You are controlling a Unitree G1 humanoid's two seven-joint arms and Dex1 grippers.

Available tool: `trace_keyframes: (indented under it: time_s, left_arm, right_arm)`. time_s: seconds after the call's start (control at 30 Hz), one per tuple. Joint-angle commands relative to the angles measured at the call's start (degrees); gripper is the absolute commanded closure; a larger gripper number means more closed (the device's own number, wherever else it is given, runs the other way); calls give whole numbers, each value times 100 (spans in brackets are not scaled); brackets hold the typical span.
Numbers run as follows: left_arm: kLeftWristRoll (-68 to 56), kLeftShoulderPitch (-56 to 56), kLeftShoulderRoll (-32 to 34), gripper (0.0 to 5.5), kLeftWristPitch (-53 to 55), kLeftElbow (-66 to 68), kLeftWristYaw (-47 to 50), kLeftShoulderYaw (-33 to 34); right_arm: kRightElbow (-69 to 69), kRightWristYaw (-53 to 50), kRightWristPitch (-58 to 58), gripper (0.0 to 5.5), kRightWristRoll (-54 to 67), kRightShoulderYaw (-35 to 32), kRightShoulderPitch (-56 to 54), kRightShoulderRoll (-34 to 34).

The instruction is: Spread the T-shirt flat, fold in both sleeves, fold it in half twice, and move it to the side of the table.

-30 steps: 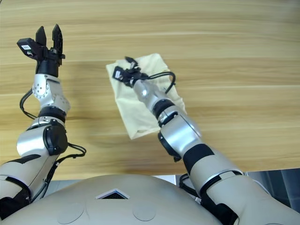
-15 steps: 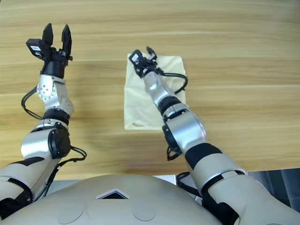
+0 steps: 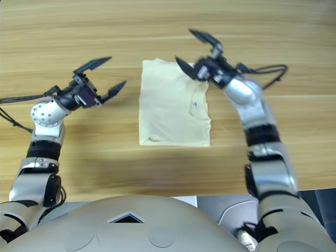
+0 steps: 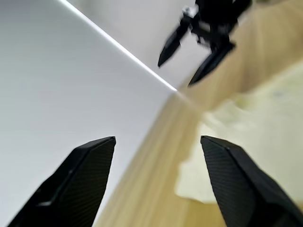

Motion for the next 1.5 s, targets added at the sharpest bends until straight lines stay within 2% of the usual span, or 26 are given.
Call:
trace_keyframes:
  time_s: [0.03, 0.13, 0.27, 0.43, 0.63, 1.5]
  left_arm:
    - [280, 836, 795, 144, 405, -887, -435, -474]
    - [576, 1154, 876, 104, 711, -1430, -365, -746]
    - [725, 1350, 895, 40, 935, -1797, -286, -1146]
    - [1134, 1291, 880, 40, 1040, -1672, -61, -1482]
    - [1274, 1325, 984, 40, 1089, -1620, 87, -1824]
    - [1930, 976, 1158, 40, 1105, -1212, 923, -2362]
  right_arm:
    - [-1288, 867, 100, 182, 628, -309, 1348, -1225]
    - [-2032, 1282, -94, 182, 959, -283, 2350, -1789]
    - [-2108, 1471, 25, 182, 694, 44, 2479, -1593]
    - [-1611, 1363, 435, 182, -226, 484, 2173, -1116]
    - [-1305, 1220, 569, 182, -725, 649, 2068, -1073]
    - [-1367, 1162, 740, 182, -682, 426, 2580, -1575]
